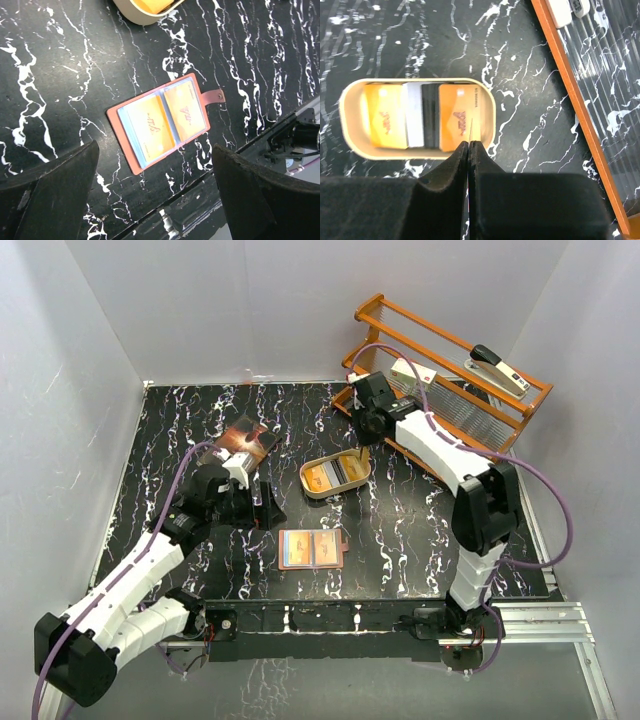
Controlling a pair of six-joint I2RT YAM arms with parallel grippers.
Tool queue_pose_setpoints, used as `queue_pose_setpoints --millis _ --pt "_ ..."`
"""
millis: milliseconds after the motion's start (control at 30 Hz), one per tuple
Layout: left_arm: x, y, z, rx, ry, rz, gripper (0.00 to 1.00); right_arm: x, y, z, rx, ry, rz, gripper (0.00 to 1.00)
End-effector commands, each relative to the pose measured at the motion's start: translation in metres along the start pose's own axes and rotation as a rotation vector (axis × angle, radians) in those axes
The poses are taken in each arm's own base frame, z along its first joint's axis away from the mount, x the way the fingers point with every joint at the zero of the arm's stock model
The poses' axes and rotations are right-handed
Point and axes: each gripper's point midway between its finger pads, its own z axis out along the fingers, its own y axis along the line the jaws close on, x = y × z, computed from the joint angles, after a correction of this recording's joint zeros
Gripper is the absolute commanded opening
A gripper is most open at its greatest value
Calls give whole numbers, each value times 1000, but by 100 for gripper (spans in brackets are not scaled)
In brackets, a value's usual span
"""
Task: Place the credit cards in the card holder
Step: Pick up the credit card from the storage box.
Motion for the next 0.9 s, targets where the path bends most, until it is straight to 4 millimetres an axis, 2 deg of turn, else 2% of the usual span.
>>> queue_pose_setpoints --millis 0,167,333,467,567,767,867 --pt "-2 -17 0 95 -9 17 92 -27 18 -60 -141 -122 1 0" --pt "-7 -35 -3 183 -10 19 88 -17 44 -98 -321 -159 -12 0" --pt "-17 -48 -6 229 -7 33 80 -5 90 -135 -628 -186 -29 0" --pt "-30 -63 -11 284 -24 33 75 11 115 -160 -831 -189 -43 0" --pt "-30 -74 -13 353 -15 17 70 30 133 -177 -1007 -140 -70 0" --pt "-34 -101 -22 493 18 -5 58 53 150 -201 -1212 -90 -121 0" --pt "-36 -115 -30 575 27 -9 51 57 156 -206 -1246 -90 -136 0"
